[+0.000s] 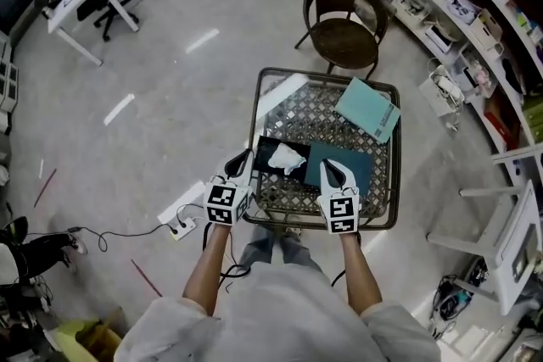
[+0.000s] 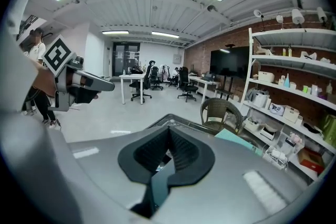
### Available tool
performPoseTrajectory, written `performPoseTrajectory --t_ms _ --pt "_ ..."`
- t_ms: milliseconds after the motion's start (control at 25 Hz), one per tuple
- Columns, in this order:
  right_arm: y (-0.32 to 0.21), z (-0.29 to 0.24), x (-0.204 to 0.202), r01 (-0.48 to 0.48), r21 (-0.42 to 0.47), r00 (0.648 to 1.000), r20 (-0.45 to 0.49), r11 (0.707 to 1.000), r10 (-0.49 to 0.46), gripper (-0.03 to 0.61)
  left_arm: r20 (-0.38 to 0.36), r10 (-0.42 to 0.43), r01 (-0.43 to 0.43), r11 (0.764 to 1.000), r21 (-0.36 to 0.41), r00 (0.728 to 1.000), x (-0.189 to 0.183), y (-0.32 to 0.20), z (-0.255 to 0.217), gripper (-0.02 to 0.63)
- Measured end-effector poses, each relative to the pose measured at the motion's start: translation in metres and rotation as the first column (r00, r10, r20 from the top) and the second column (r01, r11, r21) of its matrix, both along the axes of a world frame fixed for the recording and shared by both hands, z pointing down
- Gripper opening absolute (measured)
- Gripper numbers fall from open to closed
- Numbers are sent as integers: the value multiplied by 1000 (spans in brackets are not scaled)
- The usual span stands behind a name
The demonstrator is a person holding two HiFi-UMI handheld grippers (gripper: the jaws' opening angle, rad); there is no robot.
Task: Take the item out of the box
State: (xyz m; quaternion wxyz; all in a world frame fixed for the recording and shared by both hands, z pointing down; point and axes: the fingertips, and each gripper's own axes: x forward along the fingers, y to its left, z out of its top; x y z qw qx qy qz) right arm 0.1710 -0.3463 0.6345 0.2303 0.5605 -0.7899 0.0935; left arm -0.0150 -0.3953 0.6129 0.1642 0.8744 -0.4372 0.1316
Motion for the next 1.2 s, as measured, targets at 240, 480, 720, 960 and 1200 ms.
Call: performPoseTrajectory --t_ms 240,480,720,960,1200 --pt "8 37 -6 -1 -72 1000 -7 997 0 0 1 14 -14 998 -53 1000 -2 1 33 5" --pt "16 69 -16 39 -124 999 -30 992 -43 0 1 11 -10 994 -107 1000 -5 11 64 5" --pt "28 100 -34 136 -194 980 -115 971 -160 0 0 -4 4 990 -143 1000 -10 19 82 5" --pt "30 126 -52 302 -239 892 -271 923 -362 0 -2 -30 29 988 -153 1000 -20 20 88 6" --pt "31 150 -61 452 -305 717 -435 838 -545 0 -4 -55 53 986 -161 998 -28 23 92 5"
